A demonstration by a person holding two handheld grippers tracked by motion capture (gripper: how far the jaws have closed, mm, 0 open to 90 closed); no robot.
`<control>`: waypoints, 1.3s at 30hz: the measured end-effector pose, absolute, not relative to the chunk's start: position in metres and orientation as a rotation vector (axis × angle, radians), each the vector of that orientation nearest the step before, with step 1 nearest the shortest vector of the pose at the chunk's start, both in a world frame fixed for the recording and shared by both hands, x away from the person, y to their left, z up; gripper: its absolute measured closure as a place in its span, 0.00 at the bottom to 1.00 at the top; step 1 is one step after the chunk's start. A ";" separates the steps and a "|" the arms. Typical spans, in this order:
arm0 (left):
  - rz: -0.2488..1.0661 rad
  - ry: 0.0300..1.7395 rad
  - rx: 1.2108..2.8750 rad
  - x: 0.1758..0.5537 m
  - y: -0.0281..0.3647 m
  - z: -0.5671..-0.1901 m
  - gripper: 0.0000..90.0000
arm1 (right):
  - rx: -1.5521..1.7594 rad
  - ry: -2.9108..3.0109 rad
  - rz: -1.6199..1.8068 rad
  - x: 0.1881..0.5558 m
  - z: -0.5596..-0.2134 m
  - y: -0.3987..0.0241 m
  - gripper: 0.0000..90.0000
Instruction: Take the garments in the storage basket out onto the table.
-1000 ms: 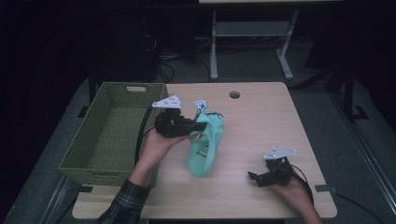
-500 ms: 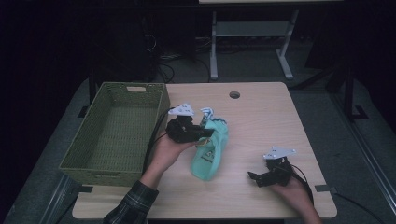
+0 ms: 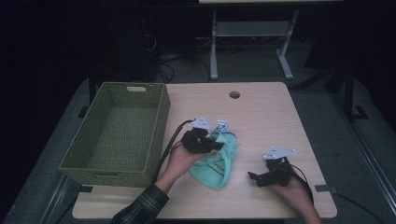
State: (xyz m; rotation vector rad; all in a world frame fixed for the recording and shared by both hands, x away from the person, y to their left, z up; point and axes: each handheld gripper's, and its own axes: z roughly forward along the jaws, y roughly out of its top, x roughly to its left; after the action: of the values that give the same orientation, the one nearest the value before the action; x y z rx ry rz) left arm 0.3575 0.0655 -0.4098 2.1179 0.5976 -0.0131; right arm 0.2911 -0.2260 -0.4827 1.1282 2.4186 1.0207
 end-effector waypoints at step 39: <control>-0.003 0.589 2.189 0.343 0.080 -0.419 0.43 | 1.119 2.423 1.022 0.291 -0.483 -0.226 0.03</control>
State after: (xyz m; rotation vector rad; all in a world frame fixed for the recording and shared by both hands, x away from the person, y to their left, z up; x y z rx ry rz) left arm 0.3428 0.0801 -0.4191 2.1894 0.5891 -0.0030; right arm 0.2910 -0.2259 -0.4827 1.1187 2.4232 1.0224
